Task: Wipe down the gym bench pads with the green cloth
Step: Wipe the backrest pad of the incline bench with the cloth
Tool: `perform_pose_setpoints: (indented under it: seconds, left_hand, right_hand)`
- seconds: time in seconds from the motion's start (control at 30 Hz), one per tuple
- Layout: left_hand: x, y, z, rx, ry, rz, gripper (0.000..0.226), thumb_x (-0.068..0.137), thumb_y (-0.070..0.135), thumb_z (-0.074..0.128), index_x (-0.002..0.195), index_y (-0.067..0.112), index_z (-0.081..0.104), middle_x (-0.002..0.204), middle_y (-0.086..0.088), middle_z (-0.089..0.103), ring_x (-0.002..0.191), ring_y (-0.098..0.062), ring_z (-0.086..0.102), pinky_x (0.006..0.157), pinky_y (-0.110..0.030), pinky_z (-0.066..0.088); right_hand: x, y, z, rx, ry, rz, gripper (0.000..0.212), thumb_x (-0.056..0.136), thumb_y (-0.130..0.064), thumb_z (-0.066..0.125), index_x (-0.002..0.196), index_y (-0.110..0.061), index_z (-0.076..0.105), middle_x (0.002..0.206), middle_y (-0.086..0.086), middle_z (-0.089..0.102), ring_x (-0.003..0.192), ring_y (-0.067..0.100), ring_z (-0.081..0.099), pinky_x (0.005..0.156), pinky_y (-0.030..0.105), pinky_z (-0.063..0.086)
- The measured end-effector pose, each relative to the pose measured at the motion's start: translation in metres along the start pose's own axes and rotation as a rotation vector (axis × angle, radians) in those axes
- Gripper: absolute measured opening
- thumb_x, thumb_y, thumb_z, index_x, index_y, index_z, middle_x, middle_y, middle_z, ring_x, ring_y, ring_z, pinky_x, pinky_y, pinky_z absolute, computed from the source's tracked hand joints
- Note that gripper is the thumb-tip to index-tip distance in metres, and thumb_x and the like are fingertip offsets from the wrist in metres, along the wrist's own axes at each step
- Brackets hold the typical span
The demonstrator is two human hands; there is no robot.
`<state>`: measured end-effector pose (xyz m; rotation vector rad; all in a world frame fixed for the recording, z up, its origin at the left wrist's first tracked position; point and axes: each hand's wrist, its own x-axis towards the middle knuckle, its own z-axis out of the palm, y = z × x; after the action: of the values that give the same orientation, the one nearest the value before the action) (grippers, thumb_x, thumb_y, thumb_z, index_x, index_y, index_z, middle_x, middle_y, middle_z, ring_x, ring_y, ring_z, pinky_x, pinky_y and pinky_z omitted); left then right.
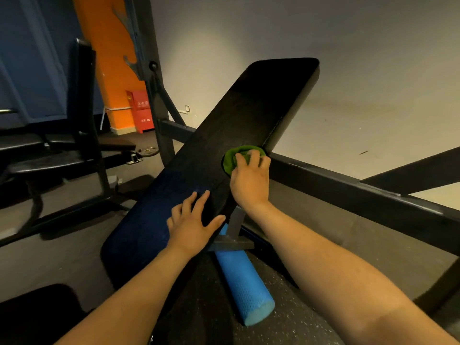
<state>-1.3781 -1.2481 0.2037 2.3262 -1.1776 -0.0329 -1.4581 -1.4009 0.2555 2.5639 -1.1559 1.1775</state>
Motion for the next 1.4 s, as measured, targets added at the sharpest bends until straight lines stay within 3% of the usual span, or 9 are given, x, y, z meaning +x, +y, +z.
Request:
perform_pose_setpoints:
  seconds: [0.13, 0.27, 0.43, 0.6, 0.73, 0.97, 1.13, 1.27, 1.4]
  left_hand:
    - [-0.001, -0.003, 0.004, 0.010, 0.016, 0.009, 0.075, 0.094, 0.065, 0.048, 0.156, 0.046, 0.011, 0.167, 0.007, 0.006, 0.146, -0.027, 0.013, 0.114, -0.047, 0.021]
    - [-0.006, -0.007, -0.004, -0.030, -0.034, 0.067, 0.072, 0.097, 0.049, 0.055, 0.158, 0.037, 0.019, 0.167, 0.007, 0.009, 0.148, -0.026, 0.012, 0.116, -0.044, 0.022]
    - [-0.029, -0.028, -0.014, 0.069, -0.054, 0.009, 0.082, 0.087, 0.070, 0.055, 0.156, 0.042, 0.019, 0.165, 0.007, 0.013, 0.143, -0.028, 0.017, 0.115, -0.043, 0.028]
    - [-0.048, -0.041, -0.005, 0.011, -0.059, -0.118, 0.086, 0.086, 0.079, 0.045, 0.157, 0.044, 0.011, 0.167, 0.006, 0.011, 0.147, -0.029, 0.015, 0.112, -0.045, 0.036]
    - [-0.055, -0.039, 0.006, 0.045, -0.013, -0.099, 0.082, 0.091, 0.075, 0.038, 0.158, 0.041, 0.004, 0.168, 0.003, 0.006, 0.150, -0.027, 0.011, 0.116, -0.048, 0.032]
    - [-0.072, -0.054, 0.010, -0.090, -0.026, 0.007, 0.083, 0.096, 0.046, 0.060, 0.160, 0.031, 0.010, 0.169, -0.002, 0.003, 0.154, -0.021, 0.003, 0.123, -0.036, 0.012]
    - [-0.083, -0.065, 0.004, 0.044, -0.009, -0.109, 0.082, 0.091, 0.063, 0.057, 0.158, 0.041, 0.014, 0.166, 0.003, 0.014, 0.147, -0.029, 0.012, 0.114, -0.044, 0.032]
    - [-0.097, -0.071, 0.014, -0.008, 0.049, -0.174, 0.083, 0.088, 0.073, 0.049, 0.157, 0.043, 0.014, 0.165, 0.005, 0.017, 0.143, -0.028, 0.020, 0.111, -0.044, 0.038]
    - [-0.099, -0.070, 0.016, -0.007, 0.053, -0.173, 0.084, 0.090, 0.070, 0.052, 0.158, 0.040, 0.013, 0.166, 0.007, 0.015, 0.145, -0.025, 0.019, 0.111, -0.042, 0.036]
  right_hand:
    - [-0.052, -0.018, 0.010, 0.134, 0.009, -0.054, 0.037, 0.092, -0.026, 0.054, 0.125, -0.013, 0.065, 0.127, 0.014, 0.050, 0.110, 0.034, 0.043, 0.090, 0.041, 0.048]
    - [-0.089, -0.029, 0.014, 0.135, -0.021, -0.118, 0.038, 0.089, -0.025, 0.049, 0.120, -0.012, 0.067, 0.120, 0.015, 0.053, 0.102, 0.032, 0.045, 0.084, 0.039, 0.049]
    - [-0.065, -0.005, -0.001, 0.044, -0.084, -0.410, 0.036, 0.091, -0.023, 0.055, 0.124, -0.012, 0.062, 0.125, 0.015, 0.049, 0.104, 0.034, 0.048, 0.082, 0.046, 0.050]
    - [-0.047, -0.009, -0.001, 0.256, -0.029, 0.039, 0.040, 0.099, -0.024, 0.051, 0.137, -0.015, 0.054, 0.138, 0.015, 0.035, 0.117, 0.034, 0.039, 0.094, 0.044, 0.047]
    - [-0.089, -0.034, 0.015, 0.290, -0.008, 0.052, 0.037, 0.096, -0.021, 0.055, 0.133, -0.015, 0.057, 0.137, 0.015, 0.035, 0.114, 0.033, 0.040, 0.086, 0.042, 0.053]
    - [-0.153, -0.061, 0.024, 0.383, -0.074, 0.013, 0.036, 0.095, -0.018, 0.057, 0.130, -0.013, 0.059, 0.132, 0.016, 0.038, 0.112, 0.034, 0.042, 0.071, 0.044, 0.056]
    - [-0.131, -0.042, 0.007, 0.358, -0.139, -0.174, 0.036, 0.097, -0.019, 0.055, 0.133, -0.014, 0.056, 0.129, 0.011, 0.036, 0.111, 0.030, 0.044, 0.075, 0.043, 0.055]
    - [-0.088, -0.036, 0.004, 0.346, -0.053, 0.014, 0.039, 0.100, -0.023, 0.051, 0.138, -0.016, 0.053, 0.135, 0.014, 0.034, 0.115, 0.032, 0.039, 0.082, 0.041, 0.051]
    - [-0.116, -0.054, 0.019, 0.323, -0.022, 0.064, 0.039, 0.096, -0.021, 0.055, 0.134, -0.016, 0.057, 0.133, 0.014, 0.035, 0.109, 0.033, 0.038, 0.084, 0.041, 0.051]
